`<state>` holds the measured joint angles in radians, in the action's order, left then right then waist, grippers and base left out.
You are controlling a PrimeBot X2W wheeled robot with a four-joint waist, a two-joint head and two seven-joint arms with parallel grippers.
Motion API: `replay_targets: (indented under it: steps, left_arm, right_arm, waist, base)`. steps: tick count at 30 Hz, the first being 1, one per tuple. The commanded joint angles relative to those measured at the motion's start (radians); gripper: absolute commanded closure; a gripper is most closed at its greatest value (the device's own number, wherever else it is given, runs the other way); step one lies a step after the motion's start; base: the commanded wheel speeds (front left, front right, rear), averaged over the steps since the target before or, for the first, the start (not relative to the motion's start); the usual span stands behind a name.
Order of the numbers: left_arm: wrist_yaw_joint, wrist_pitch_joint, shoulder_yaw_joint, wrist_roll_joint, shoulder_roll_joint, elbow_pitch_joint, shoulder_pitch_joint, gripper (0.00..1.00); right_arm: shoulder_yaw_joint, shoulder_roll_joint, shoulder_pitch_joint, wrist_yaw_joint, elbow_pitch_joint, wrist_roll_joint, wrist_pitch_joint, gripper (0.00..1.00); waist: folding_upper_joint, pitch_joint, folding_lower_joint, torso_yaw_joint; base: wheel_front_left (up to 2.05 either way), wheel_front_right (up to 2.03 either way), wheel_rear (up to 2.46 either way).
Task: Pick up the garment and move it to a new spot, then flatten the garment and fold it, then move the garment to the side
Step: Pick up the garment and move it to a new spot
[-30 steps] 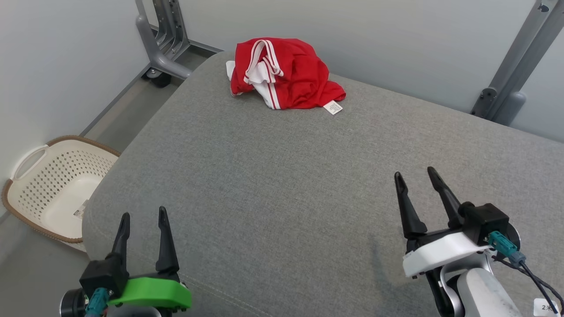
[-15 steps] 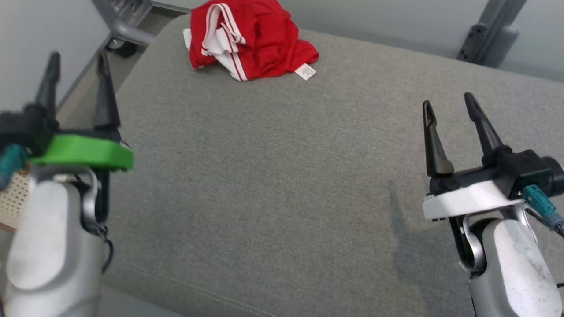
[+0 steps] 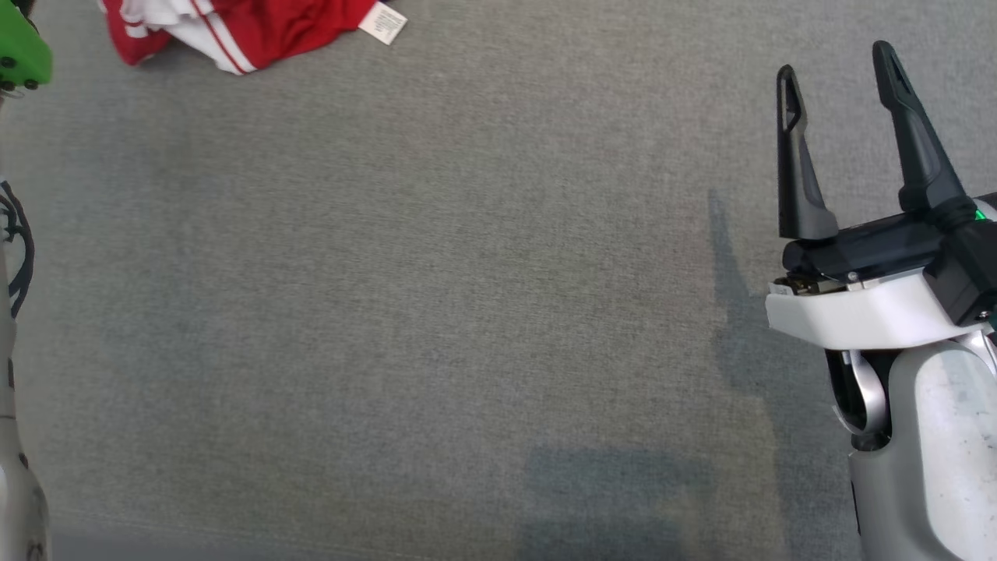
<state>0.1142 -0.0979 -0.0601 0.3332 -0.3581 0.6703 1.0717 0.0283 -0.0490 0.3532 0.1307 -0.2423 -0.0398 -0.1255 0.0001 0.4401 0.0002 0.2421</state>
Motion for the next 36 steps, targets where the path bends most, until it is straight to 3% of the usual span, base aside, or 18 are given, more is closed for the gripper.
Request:
replay_targets:
  steps: [1, 12, 19, 20, 21, 22, 28, 36]
  left_arm:
    - [0.008, -0.022, -0.012, 0.024, -0.010, 0.024, 0.040, 0.00]
    - [0.016, -0.119, -0.119, 0.117, -0.078, 0.137, 0.103, 0.00]
    - [0.002, -0.097, -0.130, 0.116, -0.102, 0.217, 0.115, 0.00]
    - [-0.002, -0.086, -0.130, 0.113, -0.106, 0.225, 0.116, 0.13]
    - [-0.004, -0.074, -0.131, 0.110, -0.108, 0.235, 0.120, 0.62]
    - [-0.005, -0.058, -0.132, 0.107, -0.109, 0.240, 0.124, 1.00]
    - [0.002, 0.031, -0.154, 0.084, -0.124, 0.260, 0.150, 1.00]
    - [0.014, 0.064, -0.214, 0.071, -0.126, 0.234, 0.193, 1.00]
  right_arm:
    - [-0.006, -0.003, 0.014, 0.000, -0.019, -0.014, 0.005, 0.00]
    - [-0.009, -0.002, 0.006, 0.000, -0.074, -0.031, 0.007, 0.00]
    - [-0.001, -0.003, 0.025, 0.000, -0.094, -0.035, 0.006, 0.00]
    - [-0.002, -0.003, 0.025, 0.000, -0.097, -0.035, 0.005, 0.00]
    - [-0.003, -0.003, 0.025, 0.000, -0.098, -0.034, 0.004, 0.00]
    - [-0.005, -0.003, 0.026, 0.000, -0.099, -0.034, 0.002, 0.00]
    - [-0.015, -0.002, 0.017, 0.000, -0.077, -0.024, -0.012, 0.00]
    - [-0.019, -0.003, -0.007, 0.000, -0.015, 0.012, -0.044, 0.00]
  waist:
    - [-0.0001, 0.173, -0.0002, -0.150]
    - [-0.0001, 0.248, -0.0002, -0.175]
    - [-0.0001, 0.267, -0.0002, -0.192]
    - [-0.0001, 0.268, -0.0002, -0.194]
    - [-0.0001, 0.268, -0.0002, -0.196]
    - [-0.0001, 0.268, -0.0002, -0.197]
    - [-0.0001, 0.230, -0.0002, -0.199]
    - [-0.0001, 0.101, -0.0002, -0.203]
  base:
    - [0.00, 0.00, 0.00]
    - [0.00, 0.00, 0.00]
    - [0.00, 0.00, 0.00]
    - [0.00, 0.00, 0.00]
    - [0.00, 0.00, 0.00]
    - [0.00, 0.00, 0.00]
    - [0.00, 0.00, 0.00]
    - [0.00, 0.00, 0.00]
